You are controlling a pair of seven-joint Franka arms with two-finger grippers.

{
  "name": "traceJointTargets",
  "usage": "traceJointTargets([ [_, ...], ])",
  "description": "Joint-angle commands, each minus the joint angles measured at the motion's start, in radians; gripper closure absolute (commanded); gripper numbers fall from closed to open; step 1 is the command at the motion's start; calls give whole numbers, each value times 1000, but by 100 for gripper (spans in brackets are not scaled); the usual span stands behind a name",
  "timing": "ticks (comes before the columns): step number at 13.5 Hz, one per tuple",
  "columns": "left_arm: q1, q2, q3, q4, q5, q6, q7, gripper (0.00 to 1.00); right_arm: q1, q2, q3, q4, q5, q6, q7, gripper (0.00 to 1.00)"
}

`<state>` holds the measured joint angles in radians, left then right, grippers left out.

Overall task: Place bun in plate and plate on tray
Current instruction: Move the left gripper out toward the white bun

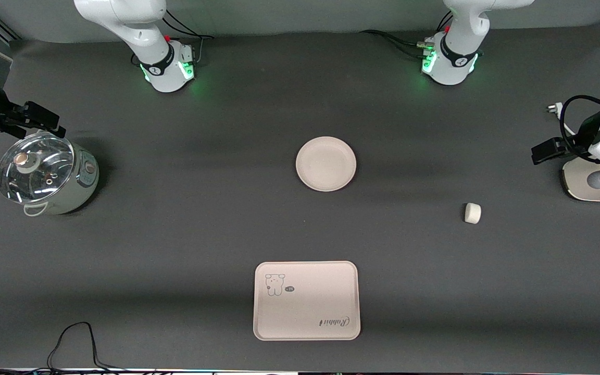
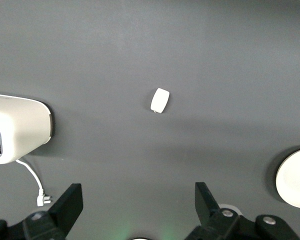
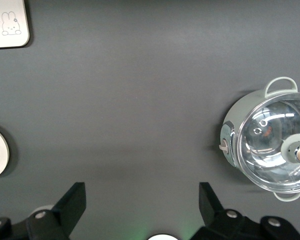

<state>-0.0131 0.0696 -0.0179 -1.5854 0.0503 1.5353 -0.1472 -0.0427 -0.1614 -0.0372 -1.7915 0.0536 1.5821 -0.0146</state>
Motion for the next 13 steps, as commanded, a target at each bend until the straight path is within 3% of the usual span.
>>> traceJointTargets([
  [1,-4,12,7,32,-9,-38,34,0,4,8,-21,14,3,-34,-11,0],
  [9,-7,16,4,33,-7,-44,40,0,9,8,-16,15,34,-30,-1,0],
  [13,-18,18,1,-25,2,-77,34,0,10,10,-13,15,35,-30,2,0],
])
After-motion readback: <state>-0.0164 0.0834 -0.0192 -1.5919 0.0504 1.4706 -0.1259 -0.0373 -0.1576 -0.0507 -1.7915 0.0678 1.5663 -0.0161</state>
